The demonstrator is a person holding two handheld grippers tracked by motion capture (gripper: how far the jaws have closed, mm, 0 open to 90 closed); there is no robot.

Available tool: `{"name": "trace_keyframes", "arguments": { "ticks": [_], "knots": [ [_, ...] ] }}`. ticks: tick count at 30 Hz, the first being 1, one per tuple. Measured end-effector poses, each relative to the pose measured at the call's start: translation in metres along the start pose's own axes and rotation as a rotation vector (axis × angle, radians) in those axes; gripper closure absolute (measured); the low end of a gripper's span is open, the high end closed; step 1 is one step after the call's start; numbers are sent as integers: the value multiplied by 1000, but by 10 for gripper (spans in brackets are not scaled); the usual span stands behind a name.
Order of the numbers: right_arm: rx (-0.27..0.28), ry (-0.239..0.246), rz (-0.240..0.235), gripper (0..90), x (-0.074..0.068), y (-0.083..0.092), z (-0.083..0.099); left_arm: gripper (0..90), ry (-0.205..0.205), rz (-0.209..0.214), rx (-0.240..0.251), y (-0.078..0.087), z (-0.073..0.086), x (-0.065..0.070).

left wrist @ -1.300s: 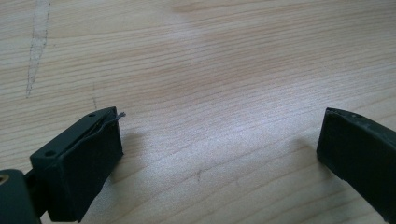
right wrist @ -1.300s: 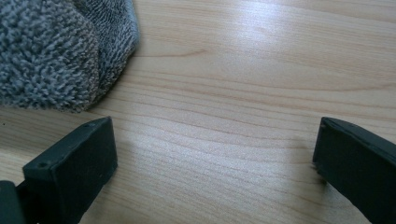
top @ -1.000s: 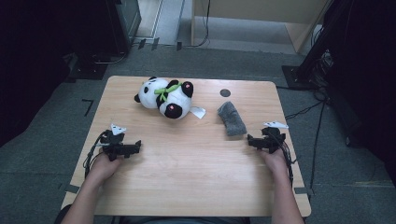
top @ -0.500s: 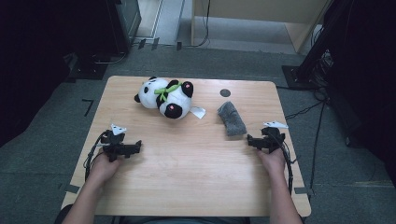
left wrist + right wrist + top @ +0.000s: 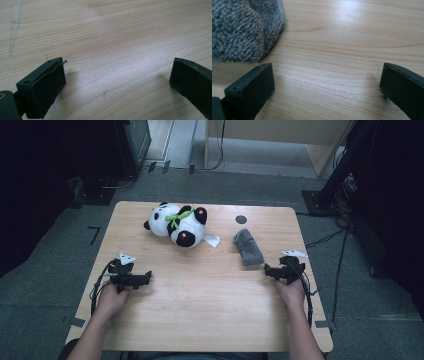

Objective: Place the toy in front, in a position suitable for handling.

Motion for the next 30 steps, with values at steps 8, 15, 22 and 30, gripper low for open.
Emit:
{"name": "trace_keyframes", "arguments": {
  "ticks": [8,15,22,30],
  "knots": [
    [2,-15,15,0,-2,-1,0,106,7,-6,-14,2,-5,-4],
    [0,-10,11,0,-1,0,0,157,46,19,-1,11,-13,-9],
    [0,-4,3,0,-1,0,0,143,98,113,38,20,-22,-13],
    [1,-5,4,0,-1,0,0,166,20,183,65,26,-30,-10]
  ]
}}
Point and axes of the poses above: each handheld gripper's, and its own axes: y roughly backward along the jaws, z roughly out of its underside, x roughly to its right, the point moved 2 cm from there along -y, roughly forward along the jaws
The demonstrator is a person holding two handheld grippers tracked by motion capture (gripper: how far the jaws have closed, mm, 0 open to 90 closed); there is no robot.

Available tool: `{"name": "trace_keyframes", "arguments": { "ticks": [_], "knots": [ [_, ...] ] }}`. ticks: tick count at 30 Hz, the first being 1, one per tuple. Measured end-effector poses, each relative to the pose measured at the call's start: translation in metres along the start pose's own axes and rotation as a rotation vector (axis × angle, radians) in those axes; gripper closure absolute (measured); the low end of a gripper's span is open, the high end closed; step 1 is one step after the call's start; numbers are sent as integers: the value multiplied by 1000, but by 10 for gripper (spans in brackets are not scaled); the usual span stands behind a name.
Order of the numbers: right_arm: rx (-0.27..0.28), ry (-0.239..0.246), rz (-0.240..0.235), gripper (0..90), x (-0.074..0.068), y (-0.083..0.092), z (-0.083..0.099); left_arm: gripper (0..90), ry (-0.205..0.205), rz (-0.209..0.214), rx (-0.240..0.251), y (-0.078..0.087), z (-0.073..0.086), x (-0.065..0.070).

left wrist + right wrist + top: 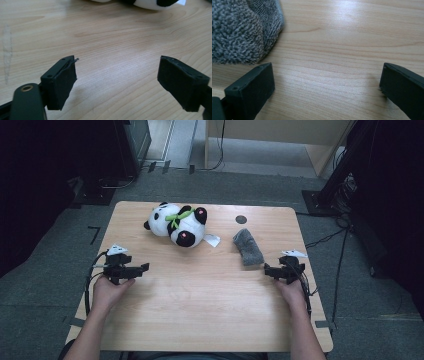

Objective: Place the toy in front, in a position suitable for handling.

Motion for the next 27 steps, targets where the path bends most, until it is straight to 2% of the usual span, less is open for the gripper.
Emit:
{"name": "trace_keyframes", "arguments": {
  "ticks": [4,6,9,10,15,24,27],
  "knots": [
    [0,0,0,0,0,0,0,209,-28,2,-7,-1,-5,3],
    [0,1,-1,0,0,0,0,214,-38,18,0,-2,-12,5],
    [0,3,-1,0,0,0,0,224,-27,43,-8,-4,-18,5],
    [0,3,-2,0,0,0,0,230,-48,41,-13,-6,-23,6],
    [0,4,-2,0,0,0,0,244,-81,52,-14,-8,-34,9],
    [-6,22,-19,21,1,1,-1,273,-95,68,-32,-14,-51,10],
    [-5,22,-18,21,1,1,-1,312,-103,97,-24,-15,-57,10]
  ]
}}
Point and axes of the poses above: each handheld gripper's, and its own axes: y roughly backward along the jaws, z roughly out of its underside, x roughly to its right, the point moved 2 cm from there along -y, roughly forward along the jaws
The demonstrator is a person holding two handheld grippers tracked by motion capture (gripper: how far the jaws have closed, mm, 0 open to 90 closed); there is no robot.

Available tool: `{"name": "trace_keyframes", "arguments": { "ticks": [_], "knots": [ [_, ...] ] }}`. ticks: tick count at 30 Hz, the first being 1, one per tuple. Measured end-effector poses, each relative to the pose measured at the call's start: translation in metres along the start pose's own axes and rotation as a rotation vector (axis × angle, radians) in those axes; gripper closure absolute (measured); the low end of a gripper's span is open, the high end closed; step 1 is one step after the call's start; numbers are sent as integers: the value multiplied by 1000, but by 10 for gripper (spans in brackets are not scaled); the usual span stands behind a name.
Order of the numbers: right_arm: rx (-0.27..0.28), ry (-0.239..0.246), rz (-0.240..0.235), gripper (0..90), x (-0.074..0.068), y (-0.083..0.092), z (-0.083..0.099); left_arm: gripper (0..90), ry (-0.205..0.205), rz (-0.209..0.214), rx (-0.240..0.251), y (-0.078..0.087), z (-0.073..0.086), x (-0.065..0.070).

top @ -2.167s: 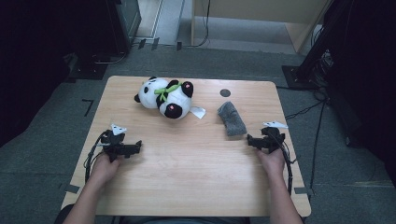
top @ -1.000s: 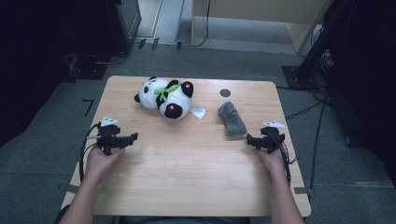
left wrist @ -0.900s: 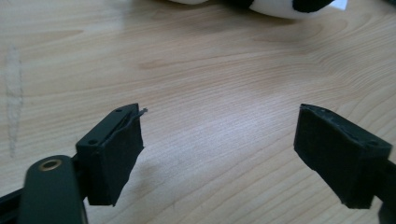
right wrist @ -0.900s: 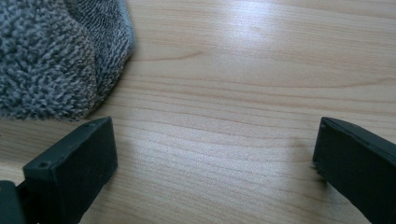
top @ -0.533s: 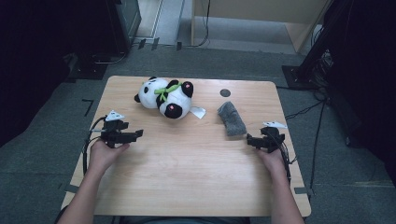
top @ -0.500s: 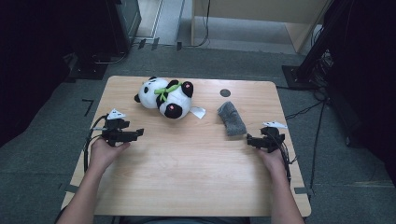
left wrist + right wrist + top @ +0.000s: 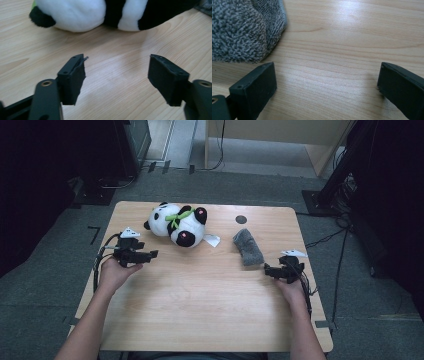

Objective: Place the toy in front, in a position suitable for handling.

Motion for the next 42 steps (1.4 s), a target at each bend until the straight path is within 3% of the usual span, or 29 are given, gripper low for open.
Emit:
{"name": "trace_keyframes", "arguments": {
  "ticks": [2,8,15,19,29,30,42],
  "knots": [
    [2,0,0,21,0,0,0,314,3,8,1,-1,-5,0],
    [10,-11,10,21,0,-1,0,322,-49,-10,-14,-3,-23,-2],
    [12,-15,16,21,-1,0,1,331,-61,27,-5,-6,-48,-3],
    [12,-15,16,21,-1,0,1,332,-81,26,-4,-8,-57,-2],
    [13,-5,7,22,-2,-1,1,341,-76,40,-10,-15,-78,-7],
    [12,-5,6,23,-2,-1,0,350,-61,42,16,-15,-81,-7],
    [12,-3,2,23,-3,-1,0,365,-120,43,-39,-32,-114,3]
  ]
}}
Point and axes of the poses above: each handheld gripper's, and its own axes: y roughly backward along the jaws, z roughly out of its underside, x roughly to its right, the point moved 2 cm from there along -y, roughly forward along the jaws
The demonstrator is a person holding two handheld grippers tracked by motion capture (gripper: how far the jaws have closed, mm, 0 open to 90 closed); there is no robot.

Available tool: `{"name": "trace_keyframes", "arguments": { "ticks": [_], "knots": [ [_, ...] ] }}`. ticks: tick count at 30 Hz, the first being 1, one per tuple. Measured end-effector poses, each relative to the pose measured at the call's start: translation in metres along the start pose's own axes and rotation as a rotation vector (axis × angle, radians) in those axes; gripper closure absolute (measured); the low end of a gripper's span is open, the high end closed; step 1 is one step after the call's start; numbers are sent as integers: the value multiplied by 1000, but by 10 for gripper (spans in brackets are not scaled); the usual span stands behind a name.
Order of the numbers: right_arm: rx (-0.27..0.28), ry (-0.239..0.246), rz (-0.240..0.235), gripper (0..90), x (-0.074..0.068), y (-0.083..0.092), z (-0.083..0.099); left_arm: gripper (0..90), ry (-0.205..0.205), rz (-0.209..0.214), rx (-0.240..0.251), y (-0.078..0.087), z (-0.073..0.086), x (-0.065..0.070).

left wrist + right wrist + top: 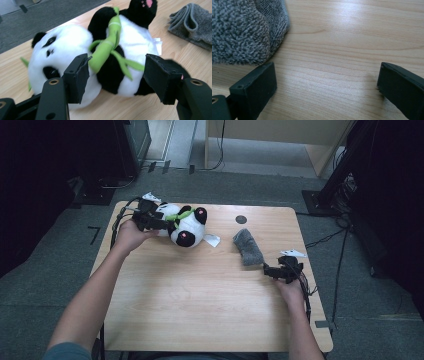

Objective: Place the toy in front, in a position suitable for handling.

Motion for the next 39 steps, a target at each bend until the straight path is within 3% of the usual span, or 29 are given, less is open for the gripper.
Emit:
{"name": "trace_keyframes", "arguments": {
  "ticks": [5,12,23,26,30,35,39],
  "knots": [
    [-1,-2,0,24,0,0,0,361,-23,-3,-4,-13,-17,3],
    [-1,-3,1,23,0,0,0,357,-37,-3,-30,-31,-28,1],
    [1,-8,9,24,0,0,0,404,-28,-12,-62,-56,-24,-5],
    [2,-9,9,24,0,0,0,421,-9,2,-37,-59,-21,-8],
    [3,-7,9,24,0,-1,0,490,-32,8,-34,-62,-17,-8],
    [3,-7,10,24,0,-1,-1,633,-12,19,-30,-61,-13,-8],
    [3,-7,9,24,0,-1,-1,674,-19,-10,-60,-58,-14,-3]
  ]
}}
Point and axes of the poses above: each handheld gripper's, and its own axes: y roughly backward along the jaws, z roughly out of its underside, x roughly to its right, the point moved 2 cm from there along -y, roughly forward along the jaws
